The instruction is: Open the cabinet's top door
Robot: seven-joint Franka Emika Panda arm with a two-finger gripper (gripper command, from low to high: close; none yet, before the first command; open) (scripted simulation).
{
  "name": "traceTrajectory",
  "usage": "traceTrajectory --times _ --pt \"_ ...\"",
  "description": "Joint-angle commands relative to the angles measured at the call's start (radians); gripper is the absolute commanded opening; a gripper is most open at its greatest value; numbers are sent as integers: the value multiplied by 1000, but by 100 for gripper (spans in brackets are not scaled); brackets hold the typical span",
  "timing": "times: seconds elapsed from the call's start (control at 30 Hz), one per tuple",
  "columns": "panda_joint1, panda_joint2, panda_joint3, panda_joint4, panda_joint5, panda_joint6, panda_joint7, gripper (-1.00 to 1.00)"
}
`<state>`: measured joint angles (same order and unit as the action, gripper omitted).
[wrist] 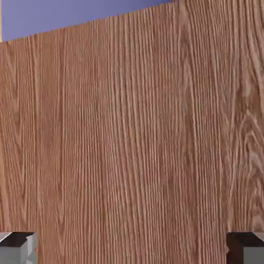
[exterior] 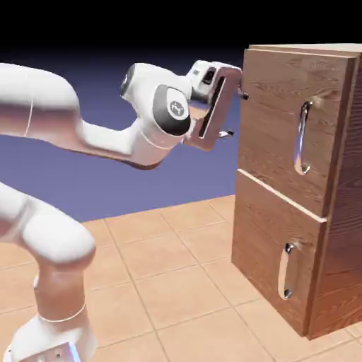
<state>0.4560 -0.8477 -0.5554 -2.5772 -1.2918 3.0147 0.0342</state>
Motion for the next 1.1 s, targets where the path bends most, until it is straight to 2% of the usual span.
traceTrajectory --times 0.0,0.97,1.07 --pt "15 -9 -19 8 -44 -1 -24 0" --pt "449 -280 -561 235 -1305 -23 -714 0" --pt "546 -269 -610 299 -1341 -46 -727 0"
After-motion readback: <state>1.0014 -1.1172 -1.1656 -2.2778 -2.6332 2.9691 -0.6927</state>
